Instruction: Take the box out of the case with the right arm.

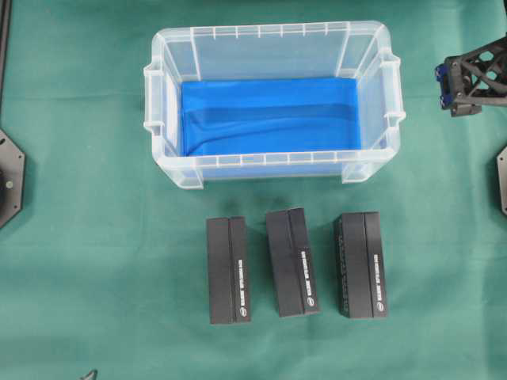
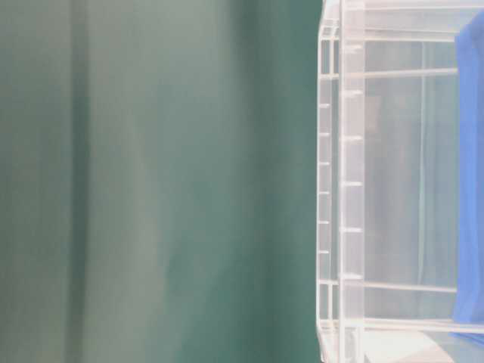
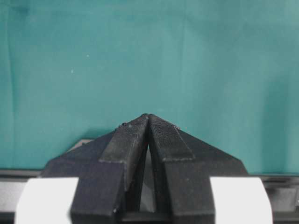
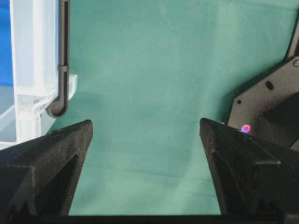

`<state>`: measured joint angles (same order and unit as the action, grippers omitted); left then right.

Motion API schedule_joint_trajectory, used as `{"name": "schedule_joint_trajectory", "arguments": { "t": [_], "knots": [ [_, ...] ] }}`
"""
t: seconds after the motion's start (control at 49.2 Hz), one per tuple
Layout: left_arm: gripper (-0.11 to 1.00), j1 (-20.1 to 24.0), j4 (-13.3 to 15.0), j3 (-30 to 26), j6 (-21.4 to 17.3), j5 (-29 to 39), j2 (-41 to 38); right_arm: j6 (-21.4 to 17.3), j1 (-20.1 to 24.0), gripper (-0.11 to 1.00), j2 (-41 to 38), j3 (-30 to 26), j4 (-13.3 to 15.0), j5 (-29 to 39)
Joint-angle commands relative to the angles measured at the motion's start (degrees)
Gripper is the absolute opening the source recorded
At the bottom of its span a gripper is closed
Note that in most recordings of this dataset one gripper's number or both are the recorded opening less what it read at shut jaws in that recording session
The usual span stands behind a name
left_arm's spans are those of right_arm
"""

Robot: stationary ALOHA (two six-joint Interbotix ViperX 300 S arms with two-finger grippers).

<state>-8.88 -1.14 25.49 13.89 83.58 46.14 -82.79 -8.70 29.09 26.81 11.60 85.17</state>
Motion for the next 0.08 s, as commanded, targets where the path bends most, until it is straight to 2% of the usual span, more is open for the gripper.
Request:
{"name": "schedule_joint_trajectory", "arguments": {
  "t": [0.0, 0.061],
  "knots": [
    [0.00, -0.2, -0.2, -0.6, 0.0, -0.3, -0.2, -0.1, -0.1, 0.90, 0.3, -0.9, 0.0, -0.3],
    [0.00, -0.2, -0.2, -0.6, 0.0, -0.3, -0.2, -0.1, -0.1, 0.90, 0.3, -0.9, 0.0, -0.3]
  ]
}}
